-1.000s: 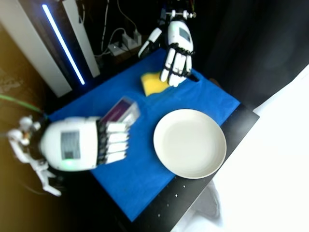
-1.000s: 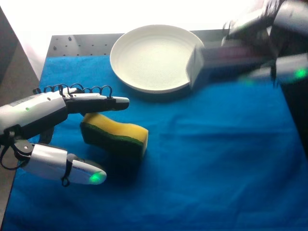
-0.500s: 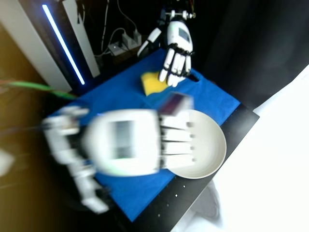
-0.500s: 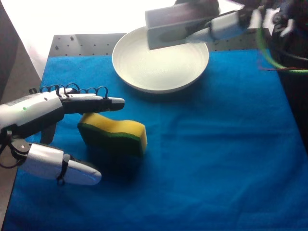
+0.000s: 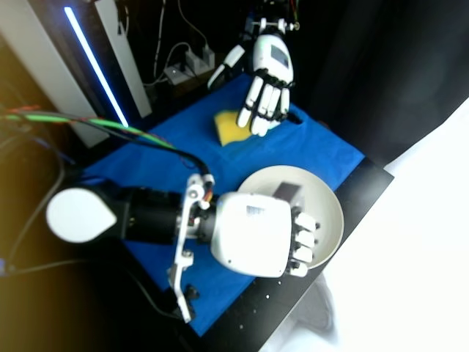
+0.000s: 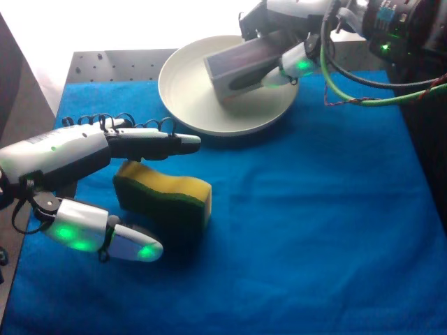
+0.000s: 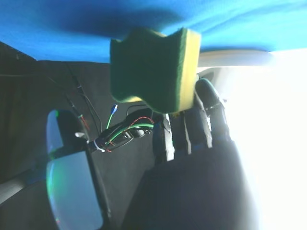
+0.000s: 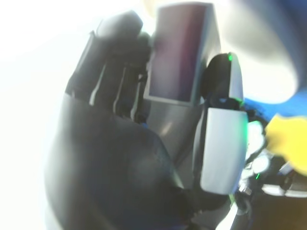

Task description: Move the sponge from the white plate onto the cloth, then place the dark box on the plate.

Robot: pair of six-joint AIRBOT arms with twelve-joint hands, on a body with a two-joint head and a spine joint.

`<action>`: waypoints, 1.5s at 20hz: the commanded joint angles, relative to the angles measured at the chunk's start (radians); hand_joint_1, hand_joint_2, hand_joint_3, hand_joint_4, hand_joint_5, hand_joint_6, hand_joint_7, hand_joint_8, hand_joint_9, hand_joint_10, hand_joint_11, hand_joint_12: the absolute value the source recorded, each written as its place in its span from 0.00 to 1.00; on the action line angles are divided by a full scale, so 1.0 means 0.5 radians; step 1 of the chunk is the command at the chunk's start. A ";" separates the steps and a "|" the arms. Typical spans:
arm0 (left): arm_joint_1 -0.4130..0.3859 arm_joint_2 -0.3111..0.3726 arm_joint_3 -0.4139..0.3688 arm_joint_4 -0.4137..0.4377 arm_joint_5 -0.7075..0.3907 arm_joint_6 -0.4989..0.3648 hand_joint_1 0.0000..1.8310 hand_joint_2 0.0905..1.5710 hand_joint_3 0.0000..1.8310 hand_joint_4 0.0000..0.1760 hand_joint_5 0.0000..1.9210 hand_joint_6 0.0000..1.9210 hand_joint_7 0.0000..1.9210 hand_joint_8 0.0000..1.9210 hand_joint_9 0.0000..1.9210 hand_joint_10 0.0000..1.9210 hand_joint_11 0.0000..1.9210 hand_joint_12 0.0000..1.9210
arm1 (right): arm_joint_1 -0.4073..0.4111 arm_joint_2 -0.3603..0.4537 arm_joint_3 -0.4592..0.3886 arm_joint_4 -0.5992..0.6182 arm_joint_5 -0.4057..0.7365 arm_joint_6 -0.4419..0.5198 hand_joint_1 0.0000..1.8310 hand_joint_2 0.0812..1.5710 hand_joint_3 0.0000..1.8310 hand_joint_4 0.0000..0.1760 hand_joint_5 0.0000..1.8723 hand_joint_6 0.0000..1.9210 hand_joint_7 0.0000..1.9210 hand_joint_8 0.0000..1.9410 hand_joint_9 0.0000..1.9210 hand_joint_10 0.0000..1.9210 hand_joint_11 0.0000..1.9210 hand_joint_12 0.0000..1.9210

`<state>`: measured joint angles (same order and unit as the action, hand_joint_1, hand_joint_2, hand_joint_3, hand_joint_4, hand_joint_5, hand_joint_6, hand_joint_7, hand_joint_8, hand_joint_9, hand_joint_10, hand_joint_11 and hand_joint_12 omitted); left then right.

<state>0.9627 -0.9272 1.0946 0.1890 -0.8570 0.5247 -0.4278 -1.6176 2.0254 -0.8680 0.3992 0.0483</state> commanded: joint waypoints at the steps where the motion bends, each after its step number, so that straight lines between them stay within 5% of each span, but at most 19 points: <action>1: -0.028 -0.008 0.003 -0.043 -0.224 -0.022 0.41 0.49 0.00 0.73 0.19 0.00 0.22 0.00 0.24 0.01 0.00 0.73 | 0.035 -0.010 0.008 0.061 0.111 0.004 0.49 0.65 0.00 0.25 0.25 0.07 0.13 0.48 0.26 0.89 0.39 0.96; 2: -0.028 -0.007 0.004 -0.043 -0.226 -0.022 0.41 0.49 0.00 0.72 0.19 0.01 0.22 0.00 0.24 0.01 0.00 0.73 | 0.035 -0.018 0.008 0.053 0.108 0.004 0.47 0.63 0.00 0.50 0.22 0.02 0.15 0.26 0.23 0.66 0.32 0.83; 3: -0.029 -0.008 0.006 -0.043 -0.227 -0.022 0.41 0.49 0.00 0.73 0.20 0.00 0.22 0.00 0.23 0.00 0.00 0.71 | 0.035 -0.026 0.009 0.048 0.106 0.004 0.43 0.62 0.00 0.74 0.14 0.00 0.14 0.09 0.19 0.32 0.14 0.61; 4: -0.032 -0.010 0.008 -0.043 -0.228 -0.022 0.41 0.49 0.00 0.80 0.20 0.00 0.22 0.00 0.23 0.00 0.00 0.74 | 0.035 -0.032 0.009 0.046 0.106 0.004 0.41 0.62 0.00 0.86 0.10 0.00 0.12 0.02 0.20 0.14 0.08 0.51; 5: -0.034 -0.013 0.010 -0.043 -0.228 -0.022 0.42 0.49 0.00 0.77 0.20 0.00 0.22 0.00 0.24 0.00 0.00 0.78 | 0.035 -0.036 0.009 0.043 0.106 0.004 0.41 0.62 0.00 0.84 0.10 0.00 0.12 0.00 0.20 0.05 0.06 0.46; 6: -0.035 -0.016 0.012 -0.043 -0.229 -0.023 0.42 0.49 0.00 0.77 0.20 0.00 0.22 0.00 0.24 0.00 0.00 0.78 | 0.035 -0.037 0.008 0.038 0.107 0.004 0.41 0.62 0.00 0.84 0.10 0.00 0.12 0.00 0.20 0.05 0.06 0.46; 7: -0.036 -0.020 0.013 -0.043 -0.230 -0.025 0.40 0.49 0.00 0.80 0.19 0.00 0.21 0.00 0.24 0.00 0.00 0.76 | 0.035 -0.037 0.004 0.025 0.108 0.004 0.38 0.61 0.00 0.99 0.03 0.00 0.04 0.00 0.11 0.00 0.00 0.36; 9: -0.036 -0.021 0.011 -0.045 -0.232 -0.026 0.39 0.50 0.00 0.78 0.19 0.00 0.22 0.00 0.24 0.00 0.00 0.76 | 0.036 -0.036 -0.028 -0.034 0.114 0.006 0.37 0.55 0.00 1.00 0.00 0.00 0.00 0.00 0.01 0.00 0.00 0.03; 10: -0.035 -0.021 0.010 -0.047 -0.232 -0.027 0.39 0.50 0.00 0.83 0.19 0.00 0.21 0.00 0.24 0.00 0.00 0.77 | 0.036 -0.036 -0.035 -0.034 0.146 0.014 0.35 0.53 0.00 1.00 0.00 0.00 0.00 0.00 0.00 0.00 0.00 0.01; 16: -0.023 -0.010 -0.008 -0.116 -0.297 -0.025 0.38 0.49 0.00 0.76 0.18 0.00 0.20 0.00 0.21 0.00 0.00 0.73 | -0.055 0.253 -0.172 0.362 0.721 0.153 0.30 0.48 0.00 1.00 0.00 0.00 0.00 0.00 0.00 0.00 0.00 0.00; 18: 0.004 0.017 -0.032 -0.180 -0.364 0.005 0.40 0.49 0.00 0.76 0.17 0.00 0.18 0.00 0.18 0.00 0.00 0.64 | -0.138 0.386 -0.287 0.563 0.967 0.151 0.33 0.48 0.00 1.00 0.00 0.00 0.00 0.00 0.00 0.00 0.00 0.00; 19: 0.033 0.048 -0.062 -0.242 -0.428 0.051 0.40 0.50 0.00 0.79 0.15 0.00 0.14 0.00 0.13 0.01 0.00 0.41 | -0.239 0.494 -0.395 0.726 1.174 0.151 0.40 0.48 0.00 1.00 0.00 0.00 0.00 0.00 0.00 0.00 0.00 0.00; 20: 0.044 0.055 -0.068 -0.265 -0.456 0.054 0.40 0.51 0.00 0.76 0.14 0.00 0.13 0.00 0.12 0.00 0.00 0.37 | -0.298 0.545 -0.454 0.820 1.279 0.149 0.34 0.48 0.00 1.00 0.00 0.00 0.00 0.00 0.00 0.00 0.00 0.00; 22: 0.074 0.066 -0.081 -0.323 -0.544 0.063 0.39 0.52 0.00 0.84 0.13 0.00 0.12 0.00 0.11 0.00 0.00 0.28 | -0.488 0.672 -0.616 1.031 1.526 0.123 0.38 0.51 0.00 1.00 0.00 0.00 0.00 0.00 0.00 0.00 0.00 0.00; 24: 0.119 0.087 -0.114 -0.404 -0.659 0.105 0.36 0.53 0.00 0.56 0.13 0.00 0.14 0.00 0.15 0.01 0.03 0.36 | -0.691 0.790 -0.794 1.244 1.778 0.052 0.32 0.49 0.00 1.00 0.00 0.00 0.00 0.00 0.00 0.00 0.00 0.00; 27: 0.218 0.114 -0.155 -0.536 -0.868 0.128 0.37 0.53 0.00 0.33 0.12 0.00 0.15 0.00 0.16 0.00 0.05 0.34 | -0.952 0.905 -0.998 1.466 2.054 -0.027 0.28 0.49 0.00 1.00 0.00 0.00 0.00 0.00 0.00 0.00 0.00 0.00; 29: 0.264 0.118 -0.172 -0.615 -0.987 0.143 0.38 0.51 0.00 0.41 0.13 0.00 0.16 0.00 0.15 0.00 0.00 0.40 | -1.084 0.947 -1.100 1.587 2.193 -0.074 0.27 0.47 0.00 1.00 0.00 0.00 0.00 0.00 0.00 0.00 0.00 0.00; 30: 0.302 0.122 -0.195 -0.675 -1.080 0.169 0.37 0.51 0.00 0.38 0.13 0.00 0.14 0.00 0.14 0.00 0.00 0.38 | -1.193 0.967 -1.182 1.672 2.288 -0.112 0.28 0.45 0.00 1.00 0.00 0.00 0.00 0.00 0.00 0.00 0.00 0.00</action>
<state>1.1198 -0.8738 0.9993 -0.1352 -1.2388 0.6136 -1.0378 -1.1336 1.4345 -0.0647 1.4021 -0.0101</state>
